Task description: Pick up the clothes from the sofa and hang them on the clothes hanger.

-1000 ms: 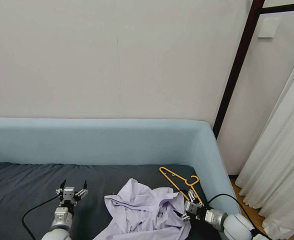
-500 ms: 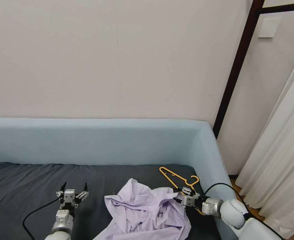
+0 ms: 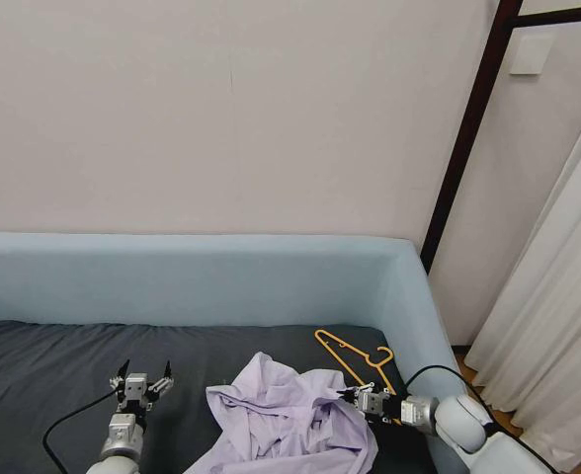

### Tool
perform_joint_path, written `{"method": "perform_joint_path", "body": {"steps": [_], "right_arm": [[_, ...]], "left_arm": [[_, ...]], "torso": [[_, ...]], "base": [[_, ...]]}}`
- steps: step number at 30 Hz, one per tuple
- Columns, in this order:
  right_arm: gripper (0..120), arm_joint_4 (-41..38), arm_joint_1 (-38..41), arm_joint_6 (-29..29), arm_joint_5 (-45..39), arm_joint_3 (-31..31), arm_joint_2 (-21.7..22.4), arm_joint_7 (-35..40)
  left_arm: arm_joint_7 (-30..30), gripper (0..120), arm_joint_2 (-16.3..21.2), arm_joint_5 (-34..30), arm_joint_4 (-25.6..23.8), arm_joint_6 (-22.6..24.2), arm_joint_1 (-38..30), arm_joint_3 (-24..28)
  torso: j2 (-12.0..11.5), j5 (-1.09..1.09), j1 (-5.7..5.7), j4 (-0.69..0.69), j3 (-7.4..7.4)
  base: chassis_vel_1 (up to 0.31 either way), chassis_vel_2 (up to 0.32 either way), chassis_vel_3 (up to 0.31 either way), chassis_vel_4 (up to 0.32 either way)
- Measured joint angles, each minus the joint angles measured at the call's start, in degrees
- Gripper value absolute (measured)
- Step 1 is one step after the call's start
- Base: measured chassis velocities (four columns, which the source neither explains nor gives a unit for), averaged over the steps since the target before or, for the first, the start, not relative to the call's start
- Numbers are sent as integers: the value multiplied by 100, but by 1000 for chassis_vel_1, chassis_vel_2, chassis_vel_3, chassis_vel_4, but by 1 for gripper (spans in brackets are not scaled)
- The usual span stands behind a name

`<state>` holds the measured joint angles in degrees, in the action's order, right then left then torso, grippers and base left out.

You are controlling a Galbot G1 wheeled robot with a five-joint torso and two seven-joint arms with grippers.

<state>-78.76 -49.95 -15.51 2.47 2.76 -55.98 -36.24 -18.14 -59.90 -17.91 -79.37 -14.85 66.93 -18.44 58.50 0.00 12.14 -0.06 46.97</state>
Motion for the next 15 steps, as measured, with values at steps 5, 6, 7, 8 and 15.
{"method": "perform_joint_path", "body": {"steps": [5, 6, 7, 8, 15], "right_arm": [[0, -1242, -51, 897, -3419, -401, 387, 758], [0, -1242, -51, 897, -3419, -401, 387, 758], [0, -1548, -8, 1047, -4191, -445, 452, 904], [0, -1789, 43, 1161, -4747, -462, 495, 1023], [0, -2779, 395, 1533, -6268, -449, 686, 1578]], "left_arm": [[923, 100, 28, -295, 78, -708, -48, 0], [923, 100, 28, -295, 78, -708, -48, 0], [1252, 100, 36, -325, 110, -950, -73, 0], [1484, 100, 45, -351, 128, -1126, -98, -1], [3761, 100, 169, -619, 453, -2309, -307, -95]], "torso": [[0, -1, 0, 0, 0], [0, -1, 0, 0, 0], [0, -1, 0, 0, 0], [0, -2, 0, 0, 0], [0, -1, 0, -1, 0]], "base": [[0, 0, 0, 0], [0, 0, 0, 0], [0, 0, 0, 0], [0, 0, 0, 0], [0, 0, 0, 0]]}}
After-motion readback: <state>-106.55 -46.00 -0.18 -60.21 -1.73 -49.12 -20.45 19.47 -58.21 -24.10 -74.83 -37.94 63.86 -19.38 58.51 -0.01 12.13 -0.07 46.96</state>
